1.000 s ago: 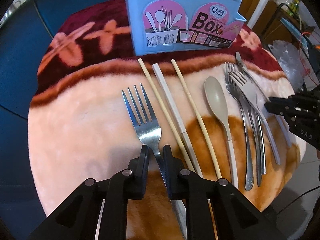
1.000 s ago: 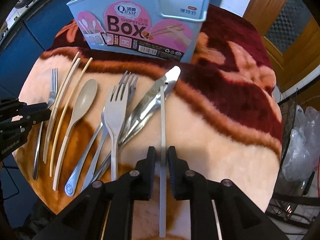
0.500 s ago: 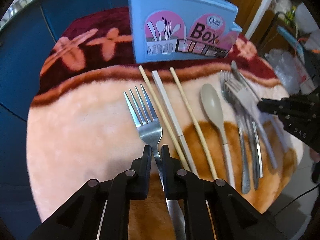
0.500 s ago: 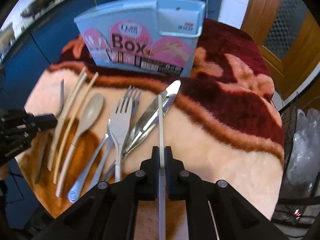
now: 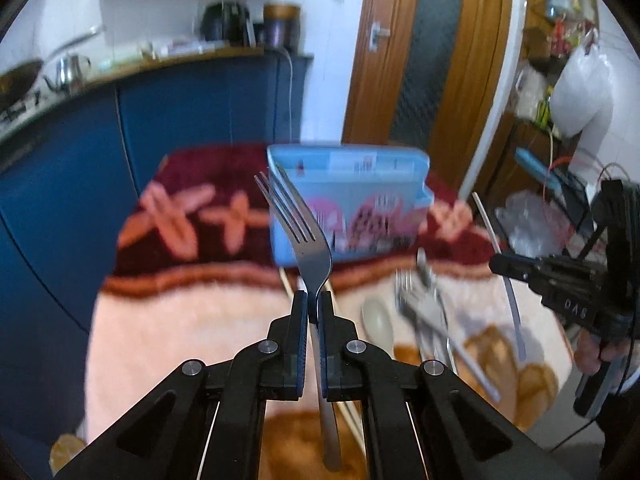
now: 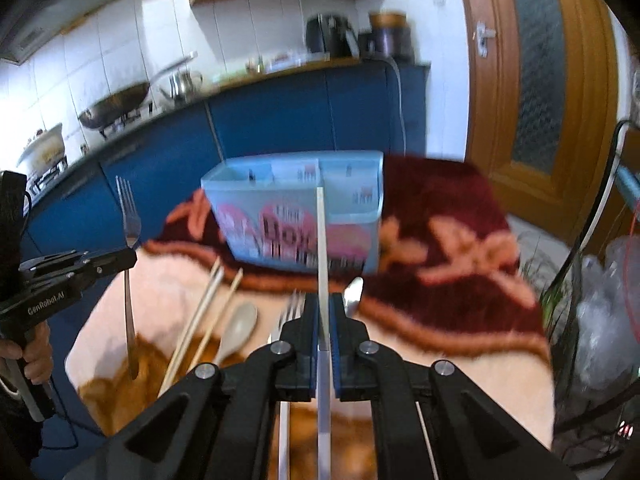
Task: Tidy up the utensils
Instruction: 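Lift the fork with the left tool while the right tool carries the chopstick to the blue box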
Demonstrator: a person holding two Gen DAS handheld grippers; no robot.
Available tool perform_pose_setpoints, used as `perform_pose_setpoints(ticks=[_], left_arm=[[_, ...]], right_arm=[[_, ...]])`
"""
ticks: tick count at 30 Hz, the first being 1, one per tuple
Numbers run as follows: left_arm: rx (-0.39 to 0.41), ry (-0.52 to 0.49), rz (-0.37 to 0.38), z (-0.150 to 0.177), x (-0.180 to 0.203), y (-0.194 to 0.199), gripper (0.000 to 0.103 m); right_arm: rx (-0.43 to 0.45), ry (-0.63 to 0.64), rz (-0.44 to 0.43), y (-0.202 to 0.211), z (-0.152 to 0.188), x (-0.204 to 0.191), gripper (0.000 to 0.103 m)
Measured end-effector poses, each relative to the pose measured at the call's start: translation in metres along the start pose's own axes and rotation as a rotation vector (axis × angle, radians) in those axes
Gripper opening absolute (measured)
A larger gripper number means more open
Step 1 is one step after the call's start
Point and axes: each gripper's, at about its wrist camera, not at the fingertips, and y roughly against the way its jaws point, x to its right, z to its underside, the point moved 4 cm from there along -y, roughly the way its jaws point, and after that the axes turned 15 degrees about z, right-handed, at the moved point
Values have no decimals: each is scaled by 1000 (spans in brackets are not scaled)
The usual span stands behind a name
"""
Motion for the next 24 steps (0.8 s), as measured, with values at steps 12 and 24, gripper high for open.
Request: perform_pose_setpoints(ticks=[12,24], left_arm=[[202,-17,-29,-86,-4,10,2],[285,-57,-53,-157,-4,11,2]], right_arm=[[209,-78,-8,5,-47,2,7],[268,-130,-14,-17,-79,14,7]])
